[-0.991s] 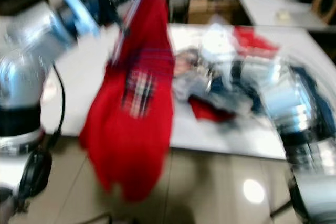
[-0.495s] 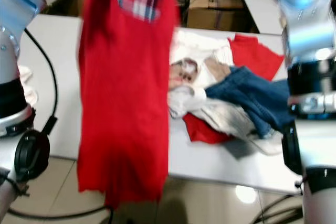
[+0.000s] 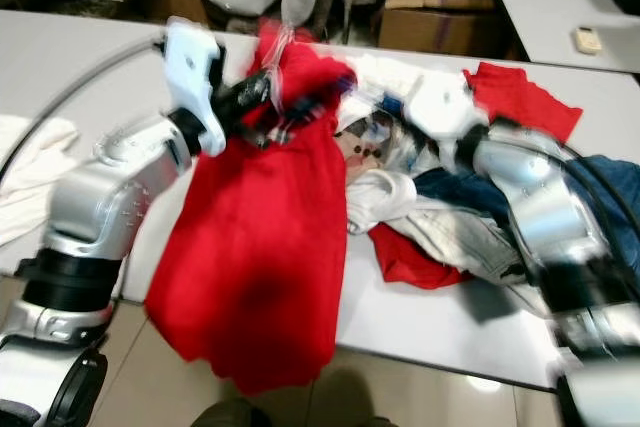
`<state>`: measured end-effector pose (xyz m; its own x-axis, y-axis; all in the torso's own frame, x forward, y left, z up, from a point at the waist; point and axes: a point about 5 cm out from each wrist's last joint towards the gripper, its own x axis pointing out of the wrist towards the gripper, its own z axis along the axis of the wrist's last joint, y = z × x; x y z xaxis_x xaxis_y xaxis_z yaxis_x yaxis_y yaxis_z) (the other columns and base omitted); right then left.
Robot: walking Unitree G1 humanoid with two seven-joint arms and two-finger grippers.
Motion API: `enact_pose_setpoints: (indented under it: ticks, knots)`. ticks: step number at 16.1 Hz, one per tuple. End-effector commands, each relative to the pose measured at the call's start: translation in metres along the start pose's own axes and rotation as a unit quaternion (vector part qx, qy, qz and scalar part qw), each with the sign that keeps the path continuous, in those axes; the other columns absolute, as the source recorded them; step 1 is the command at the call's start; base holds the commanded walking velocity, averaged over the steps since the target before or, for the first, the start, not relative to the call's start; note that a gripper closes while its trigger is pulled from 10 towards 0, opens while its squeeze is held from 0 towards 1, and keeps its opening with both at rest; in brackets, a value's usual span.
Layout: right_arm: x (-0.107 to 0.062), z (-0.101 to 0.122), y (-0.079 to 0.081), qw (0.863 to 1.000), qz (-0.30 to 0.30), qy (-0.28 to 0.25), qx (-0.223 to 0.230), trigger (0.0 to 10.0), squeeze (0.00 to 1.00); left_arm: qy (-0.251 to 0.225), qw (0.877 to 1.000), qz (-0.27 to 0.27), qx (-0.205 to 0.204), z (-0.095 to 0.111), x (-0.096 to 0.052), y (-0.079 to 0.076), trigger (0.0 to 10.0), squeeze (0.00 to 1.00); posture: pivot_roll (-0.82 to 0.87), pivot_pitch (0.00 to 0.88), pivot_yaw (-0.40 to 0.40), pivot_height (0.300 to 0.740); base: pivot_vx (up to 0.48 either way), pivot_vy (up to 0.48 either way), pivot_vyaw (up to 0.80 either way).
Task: Hang hanger
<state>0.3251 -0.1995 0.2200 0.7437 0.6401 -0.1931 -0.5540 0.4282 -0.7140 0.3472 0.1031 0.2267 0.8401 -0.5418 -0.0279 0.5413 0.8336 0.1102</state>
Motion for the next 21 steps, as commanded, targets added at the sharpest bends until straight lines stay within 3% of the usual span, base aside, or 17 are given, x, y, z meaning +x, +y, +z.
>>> enact_pose_setpoints:
  ticks: [1,4,10,11,14,15,16,18,19,20,21]
  knots:
    - [-0.010,0.010,0.009,0.999,0.052,-0.016,0.000,10.0,0.00,0.039,0.997,0.045,0.039,-0.017,0.001,0.013,10.0,0.00,0.04,0.000,0.058,0.740,0.000,0.000,0.00]
    - [-0.031,0.012,0.020,0.994,0.108,-0.005,0.007,10.0,0.00,0.065,0.992,0.098,0.040,-0.032,0.008,0.027,10.0,0.00,0.04,0.000,0.067,0.740,0.000,0.000,0.00]
    - [-0.054,0.020,0.024,0.987,0.159,0.021,0.003,10.0,0.00,0.100,0.977,0.183,0.041,-0.047,0.022,0.058,10.0,0.00,0.03,0.000,0.085,0.740,0.000,0.000,0.00]
    - [-0.062,0.021,0.024,0.988,0.149,0.029,0.013,10.0,0.00,0.128,0.977,0.166,0.038,-0.061,0.020,0.059,10.0,0.00,0.02,0.000,0.093,0.740,0.000,0.000,0.00]
    - [-0.080,0.022,0.021,0.991,0.119,0.035,0.041,10.0,0.00,0.137,0.983,0.118,0.011,-0.072,0.017,0.059,10.0,0.00,0.03,0.000,0.089,0.740,0.000,0.000,0.00]
    - [-0.088,0.025,0.019,0.992,0.110,0.027,0.057,10.0,0.00,0.155,0.981,0.118,0.024,-0.078,0.011,0.063,10.0,0.00,0.03,0.000,0.091,0.740,0.000,0.000,0.00]
    - [-0.093,0.029,0.014,0.994,0.089,0.014,0.069,10.0,0.00,0.174,0.979,0.101,0.033,-0.086,0.006,0.064,10.0,0.45,0.03,0.000,0.093,0.740,0.000,0.000,0.00]
    - [-0.099,0.033,0.006,0.994,0.055,-0.002,0.092,10.0,0.00,0.184,0.981,0.042,0.034,-0.097,0.001,0.059,10.0,1.00,0.02,0.000,0.099,0.740,0.000,0.000,0.00]
    - [-0.097,0.032,0.002,0.995,0.024,-0.005,0.099,10.0,0.00,0.132,0.991,-0.011,0.025,-0.088,0.002,0.048,10.0,1.00,0.02,0.000,0.102,0.740,0.000,0.000,0.00]
    - [-0.095,0.030,0.001,0.995,0.009,0.002,0.101,10.0,0.00,0.107,0.994,-0.010,0.004,-0.082,0.003,0.047,10.0,1.00,0.02,0.000,0.103,0.740,0.000,0.000,0.00]
    - [-0.088,0.023,-0.001,0.992,-0.045,0.020,0.115,10.0,0.00,0.072,0.997,-0.007,-0.019,-0.070,0.002,0.049,10.0,1.00,0.02,0.000,0.106,0.740,0.000,0.000,0.00]
